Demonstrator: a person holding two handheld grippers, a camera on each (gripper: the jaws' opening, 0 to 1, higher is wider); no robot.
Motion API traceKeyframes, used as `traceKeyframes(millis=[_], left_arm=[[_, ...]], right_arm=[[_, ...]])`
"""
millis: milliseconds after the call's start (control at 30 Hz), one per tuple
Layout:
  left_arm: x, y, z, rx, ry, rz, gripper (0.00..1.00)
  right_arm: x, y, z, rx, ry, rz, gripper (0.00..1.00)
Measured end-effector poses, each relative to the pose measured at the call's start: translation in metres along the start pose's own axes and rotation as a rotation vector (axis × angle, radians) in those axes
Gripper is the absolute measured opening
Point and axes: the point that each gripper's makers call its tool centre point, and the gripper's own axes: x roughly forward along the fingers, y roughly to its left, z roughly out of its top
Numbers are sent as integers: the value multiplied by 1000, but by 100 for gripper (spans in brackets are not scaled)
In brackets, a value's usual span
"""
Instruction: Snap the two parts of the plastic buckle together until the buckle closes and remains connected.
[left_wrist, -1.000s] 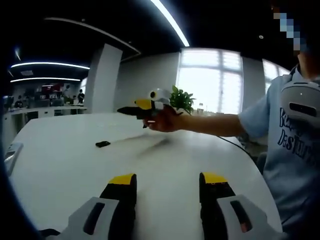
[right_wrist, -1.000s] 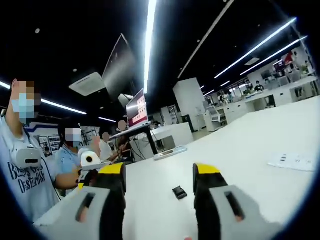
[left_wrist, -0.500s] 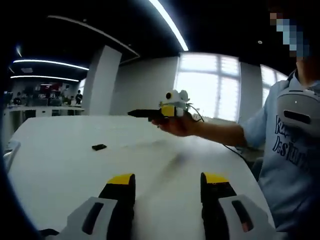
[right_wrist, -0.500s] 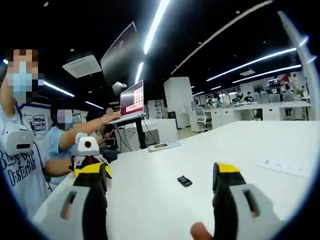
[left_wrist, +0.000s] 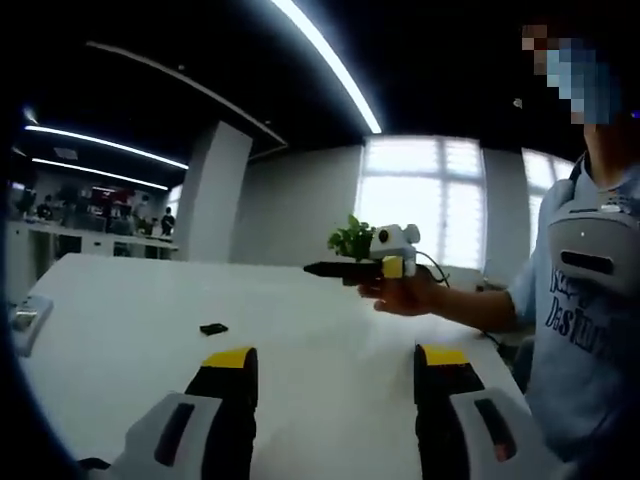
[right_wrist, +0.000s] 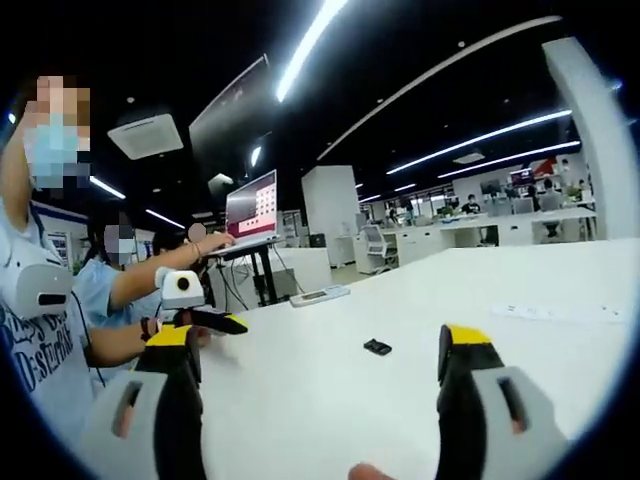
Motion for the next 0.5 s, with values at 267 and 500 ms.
traceKeyframes(millis=[267, 500], left_arm=[[-1, 10, 8, -6, -48, 45, 74], [-3, 16, 10, 20, -60, 85, 81]], right_arm=[[-20, 3, -9, 50, -62, -59, 100], [-21, 15, -21, -36, 9, -80, 100]])
